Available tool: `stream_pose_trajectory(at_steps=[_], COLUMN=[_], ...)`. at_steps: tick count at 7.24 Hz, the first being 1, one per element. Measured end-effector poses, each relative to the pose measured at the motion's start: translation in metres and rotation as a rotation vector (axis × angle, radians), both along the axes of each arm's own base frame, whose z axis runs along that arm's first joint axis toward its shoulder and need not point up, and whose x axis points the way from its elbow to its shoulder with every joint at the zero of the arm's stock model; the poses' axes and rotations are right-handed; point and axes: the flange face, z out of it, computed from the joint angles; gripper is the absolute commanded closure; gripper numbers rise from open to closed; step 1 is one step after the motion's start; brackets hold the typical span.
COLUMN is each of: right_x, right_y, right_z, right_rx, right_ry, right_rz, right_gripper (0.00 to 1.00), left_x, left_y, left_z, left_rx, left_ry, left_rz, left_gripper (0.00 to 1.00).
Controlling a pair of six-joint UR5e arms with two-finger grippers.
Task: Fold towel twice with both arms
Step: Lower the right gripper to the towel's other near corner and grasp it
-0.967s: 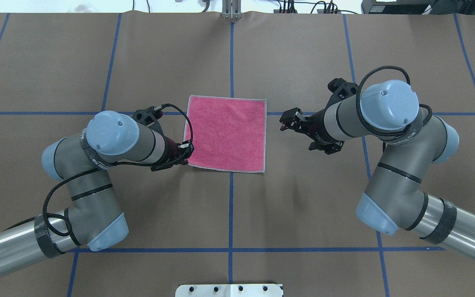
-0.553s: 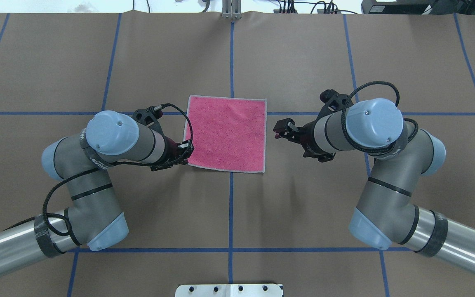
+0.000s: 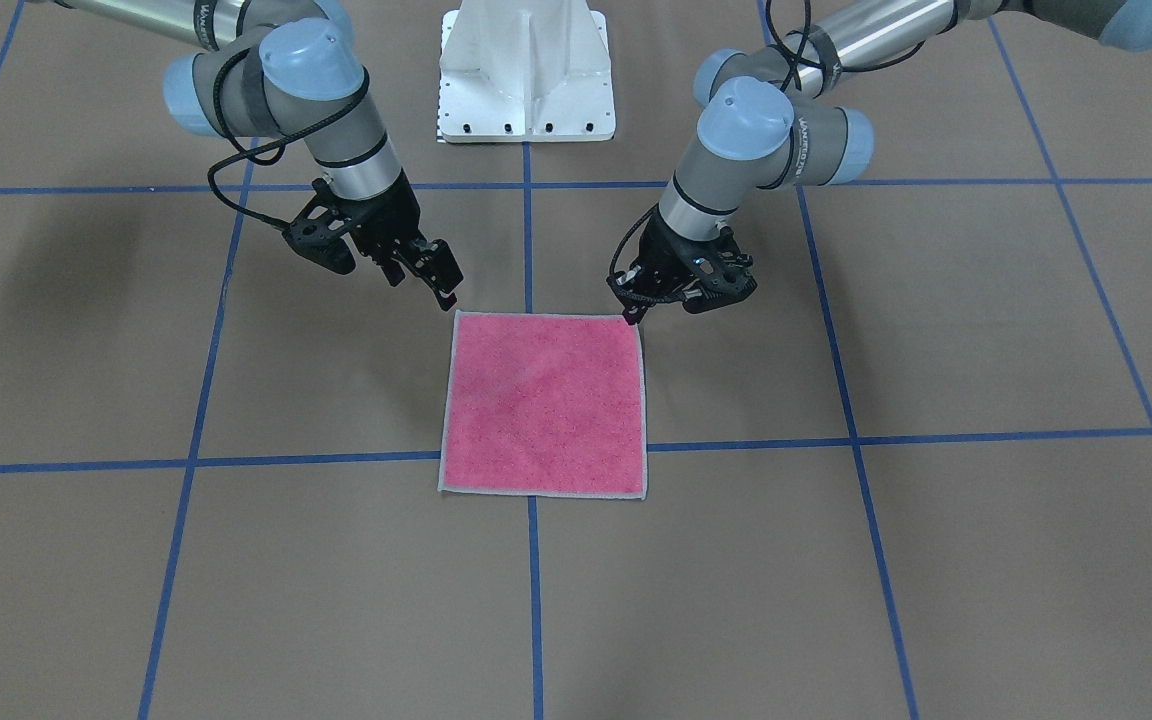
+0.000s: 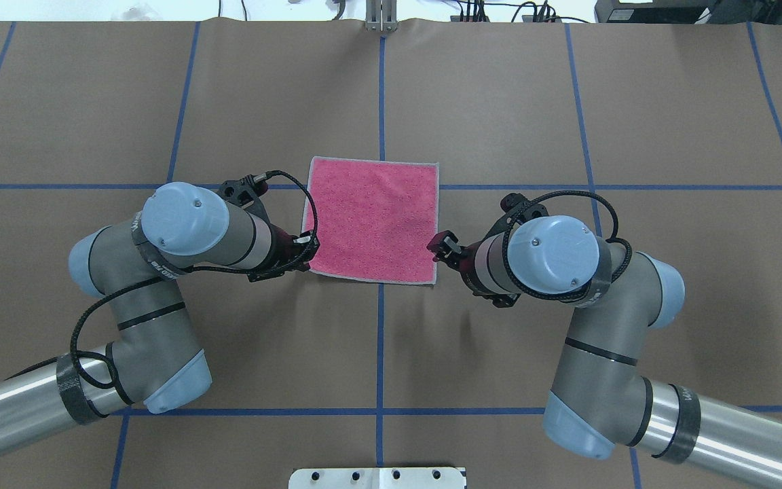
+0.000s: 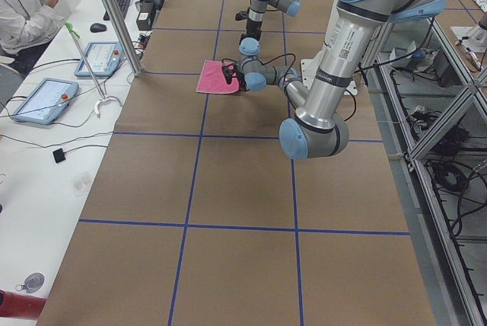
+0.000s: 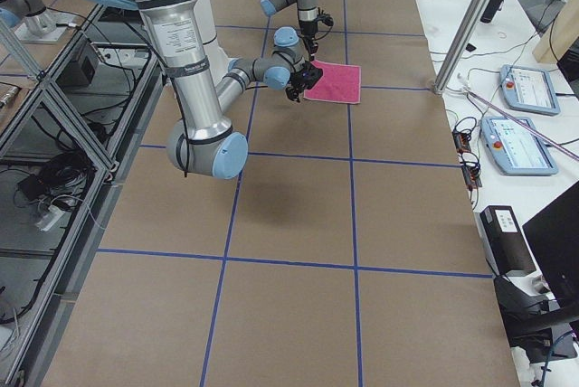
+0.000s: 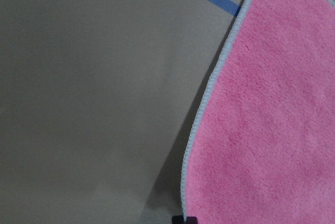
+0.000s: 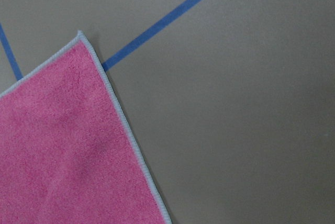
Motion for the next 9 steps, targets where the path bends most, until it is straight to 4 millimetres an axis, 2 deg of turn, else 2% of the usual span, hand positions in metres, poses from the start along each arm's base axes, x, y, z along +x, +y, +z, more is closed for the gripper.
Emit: stream_pose_trajectory(at_steps=[1,3,6,9], right_x=[-0.017,-0.036,-0.043,-0.046], right_y=[0.000,-0.002,-0.002,-0.002], right_z=[-0.004,-0.003,-0.001,-0.002], right_rx=[-0.021,-0.036,-0.040,-0.042], right_ry=[0.007,0.026,0.033,0.034], right_rz=[0.026,0.053,0.059,0.061], right_gripper=[0.28,0.30,0.35,0.35], left_x=[0.000,0.000,0.000,0.000], left_y=[0.000,0.000,0.000,-0.001], left_z=[0.000,0.000,0.000,0.000], left_rx=[0.000,0.000,0.000,0.001], left_ry=[0.000,0.000,0.001,0.000], left_rz=[-0.001,-0.001,-0.001,0.000], left_gripper=[1.00,1.00,1.00,1.00])
